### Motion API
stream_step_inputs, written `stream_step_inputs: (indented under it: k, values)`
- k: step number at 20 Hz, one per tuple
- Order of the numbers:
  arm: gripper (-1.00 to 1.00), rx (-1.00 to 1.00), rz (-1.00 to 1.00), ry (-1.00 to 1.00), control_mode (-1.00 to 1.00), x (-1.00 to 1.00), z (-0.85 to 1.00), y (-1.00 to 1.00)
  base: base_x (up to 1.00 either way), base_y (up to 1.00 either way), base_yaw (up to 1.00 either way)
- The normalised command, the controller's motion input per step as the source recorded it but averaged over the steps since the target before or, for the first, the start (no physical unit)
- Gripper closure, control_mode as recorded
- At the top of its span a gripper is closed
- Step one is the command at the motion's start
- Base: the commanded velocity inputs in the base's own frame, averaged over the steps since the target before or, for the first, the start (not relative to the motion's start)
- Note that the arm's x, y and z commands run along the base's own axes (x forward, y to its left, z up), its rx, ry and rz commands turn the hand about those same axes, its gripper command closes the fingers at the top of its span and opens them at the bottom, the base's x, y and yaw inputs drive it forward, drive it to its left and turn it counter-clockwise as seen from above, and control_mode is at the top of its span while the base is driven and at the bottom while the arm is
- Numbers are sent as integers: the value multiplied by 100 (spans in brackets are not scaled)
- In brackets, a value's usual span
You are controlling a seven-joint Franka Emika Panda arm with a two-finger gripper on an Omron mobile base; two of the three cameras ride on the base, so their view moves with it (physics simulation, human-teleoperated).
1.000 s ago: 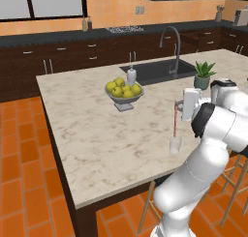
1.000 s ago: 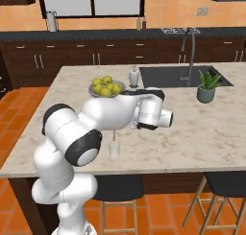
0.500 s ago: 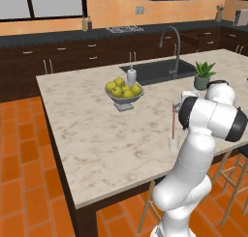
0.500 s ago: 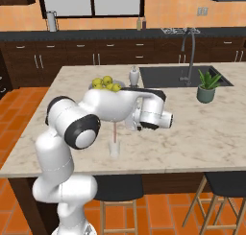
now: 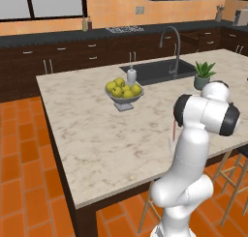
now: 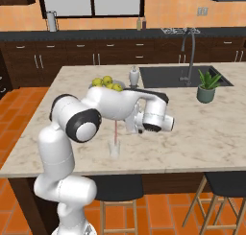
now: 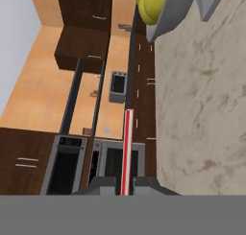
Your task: Take a straw from the drawer in front and place it inside the glass cup on the dining counter.
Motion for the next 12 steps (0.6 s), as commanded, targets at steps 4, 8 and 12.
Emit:
stream_step_inputs:
  k: [4,8,12]
  values:
    - [100,0,0,0,-100,0,-13,5,0,0,0]
    - [100,0,0,0,-100,-12,-5,5,0,0,0]
    - [100,0,0,0,-100,-20,-11,10,0,0,0]
